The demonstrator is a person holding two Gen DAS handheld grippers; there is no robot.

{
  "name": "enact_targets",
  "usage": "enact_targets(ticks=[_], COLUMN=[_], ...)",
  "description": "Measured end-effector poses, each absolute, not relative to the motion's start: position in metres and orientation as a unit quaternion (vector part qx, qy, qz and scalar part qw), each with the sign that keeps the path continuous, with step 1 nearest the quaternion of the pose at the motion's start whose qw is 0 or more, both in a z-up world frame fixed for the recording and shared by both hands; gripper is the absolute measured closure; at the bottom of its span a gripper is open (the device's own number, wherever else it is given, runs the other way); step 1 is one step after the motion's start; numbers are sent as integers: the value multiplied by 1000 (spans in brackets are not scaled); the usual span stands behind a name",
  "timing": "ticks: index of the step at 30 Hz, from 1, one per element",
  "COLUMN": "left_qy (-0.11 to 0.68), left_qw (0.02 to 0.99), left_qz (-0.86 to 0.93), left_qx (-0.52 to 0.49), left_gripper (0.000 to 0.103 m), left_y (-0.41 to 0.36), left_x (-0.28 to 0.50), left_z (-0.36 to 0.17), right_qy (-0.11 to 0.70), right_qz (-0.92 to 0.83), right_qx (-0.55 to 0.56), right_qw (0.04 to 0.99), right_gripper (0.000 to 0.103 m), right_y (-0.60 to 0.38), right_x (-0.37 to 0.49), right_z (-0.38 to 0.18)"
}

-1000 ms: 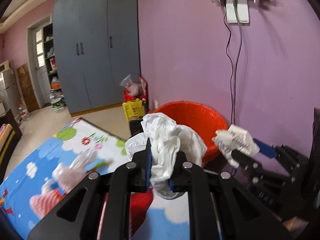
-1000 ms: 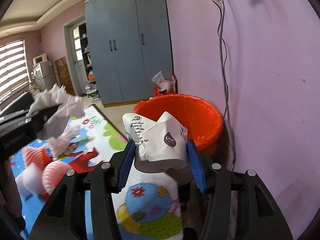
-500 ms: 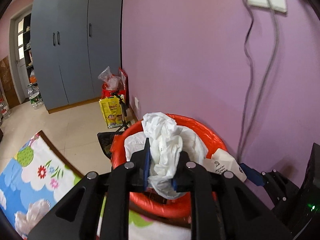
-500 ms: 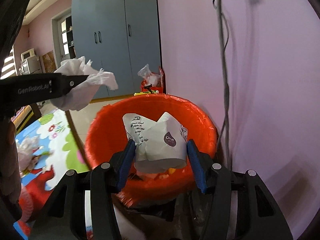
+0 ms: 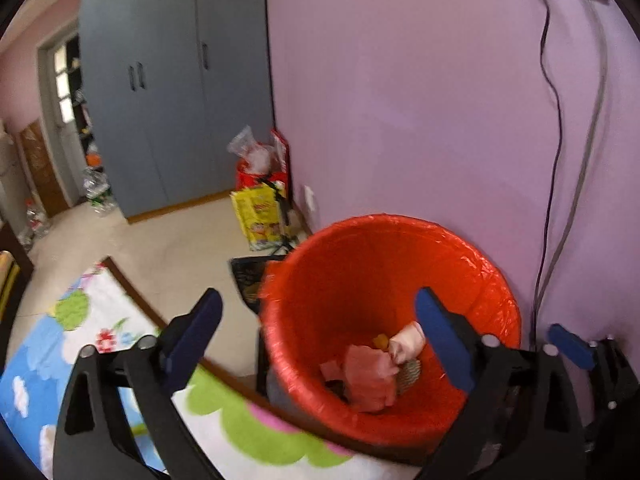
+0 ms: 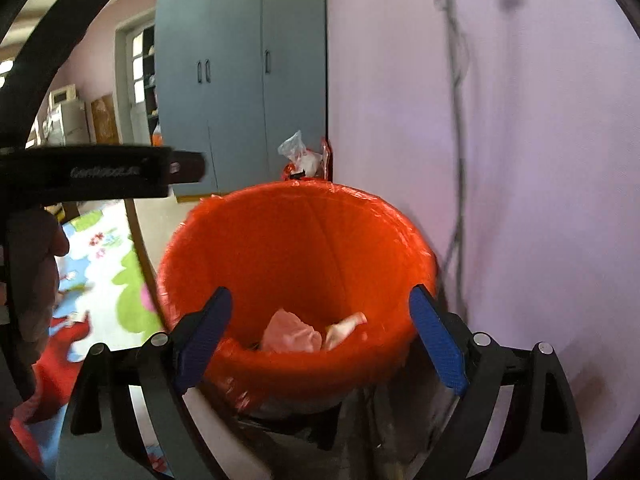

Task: Collect trash
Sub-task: 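Grasp the white napkin on the bed with the left tool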

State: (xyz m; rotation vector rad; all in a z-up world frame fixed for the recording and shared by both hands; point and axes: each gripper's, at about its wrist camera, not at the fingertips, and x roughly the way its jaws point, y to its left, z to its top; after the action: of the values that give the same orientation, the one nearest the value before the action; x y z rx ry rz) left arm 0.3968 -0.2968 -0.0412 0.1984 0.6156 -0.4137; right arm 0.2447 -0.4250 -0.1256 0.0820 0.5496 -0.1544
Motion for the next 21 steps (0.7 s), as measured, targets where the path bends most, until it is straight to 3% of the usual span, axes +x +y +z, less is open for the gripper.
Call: enact_targets(ticks=[11,21], left_qy=[273,275], left_qw=[942,954], left_qz=[-164,-89], left_qx=[108,84], left_gripper=[5,5], left_y=[-222,-81], left_x=[293,209], left_z=[-7,1], right_qy=[255,255], right_qz=[-49,39], right_qx=[65,63], right_qw=[963,964], right_gripper=[19,19], right_y=[-375,-273], right_x=[160,120], right_z=[-88,-75])
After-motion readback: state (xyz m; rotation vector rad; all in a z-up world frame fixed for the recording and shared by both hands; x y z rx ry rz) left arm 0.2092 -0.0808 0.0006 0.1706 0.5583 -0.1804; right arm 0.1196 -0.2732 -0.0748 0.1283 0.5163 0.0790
